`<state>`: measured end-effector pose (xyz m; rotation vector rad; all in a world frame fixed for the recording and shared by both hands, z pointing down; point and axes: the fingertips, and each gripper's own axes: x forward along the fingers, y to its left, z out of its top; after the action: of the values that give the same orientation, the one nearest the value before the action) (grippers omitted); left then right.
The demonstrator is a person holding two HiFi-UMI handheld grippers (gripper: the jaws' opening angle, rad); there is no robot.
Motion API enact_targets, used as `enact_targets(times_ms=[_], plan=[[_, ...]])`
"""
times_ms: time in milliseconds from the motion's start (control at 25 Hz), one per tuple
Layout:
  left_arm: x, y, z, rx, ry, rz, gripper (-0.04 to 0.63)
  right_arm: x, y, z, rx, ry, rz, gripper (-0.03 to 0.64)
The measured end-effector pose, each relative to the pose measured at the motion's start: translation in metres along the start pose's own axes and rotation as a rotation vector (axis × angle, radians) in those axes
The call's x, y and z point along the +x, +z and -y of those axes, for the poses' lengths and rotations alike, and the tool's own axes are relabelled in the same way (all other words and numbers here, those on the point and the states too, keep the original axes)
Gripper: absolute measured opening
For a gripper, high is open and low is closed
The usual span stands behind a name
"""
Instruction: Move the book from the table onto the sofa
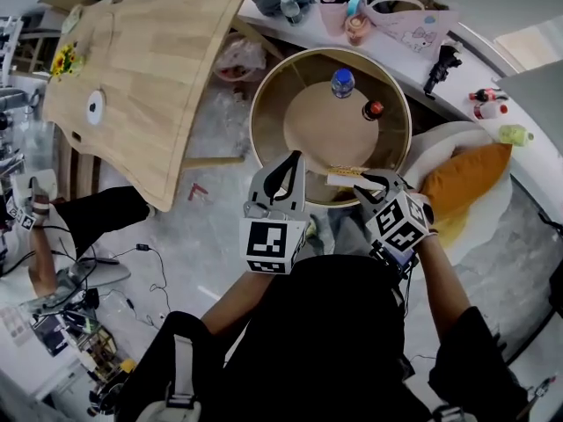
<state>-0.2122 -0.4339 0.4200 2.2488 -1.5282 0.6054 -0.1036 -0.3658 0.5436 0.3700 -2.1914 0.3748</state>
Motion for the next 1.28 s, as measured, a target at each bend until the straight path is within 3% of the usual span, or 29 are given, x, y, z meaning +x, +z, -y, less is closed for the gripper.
enact_targets(times_ms=[320, 640, 840, 960, 1280], plan=[[0.006, -0.020, -0.011, -0.014, 0.034, -0.060, 0.009, 0.054, -0.042, -0.006, -0.127, 0.084, -0.171, 0.202], [0.011, -0.029, -0.021, -0.021, 0.054, -0.093, 0.009, 0.095, -0.079, -0.007, -0.222, 0.122, -0.305, 0.207], [0.009, -0.032, -0.026, -0.027, 0.061, -0.097, 0.009, 0.110, -0.079, -0.012, -0.282, 0.151, -0.354, 0.207], [0.007, -0.034, -0.029, -0.028, 0.072, -0.091, 0.009, 0.118, -0.081, -0.009, -0.309, 0.133, -0.371, 0.162], [-0.009, -0.039, -0.030, -0.032, 0.084, -0.074, 0.009, 0.119, -0.083, -0.012, -0.322, 0.104, -0.400, 0.150]])
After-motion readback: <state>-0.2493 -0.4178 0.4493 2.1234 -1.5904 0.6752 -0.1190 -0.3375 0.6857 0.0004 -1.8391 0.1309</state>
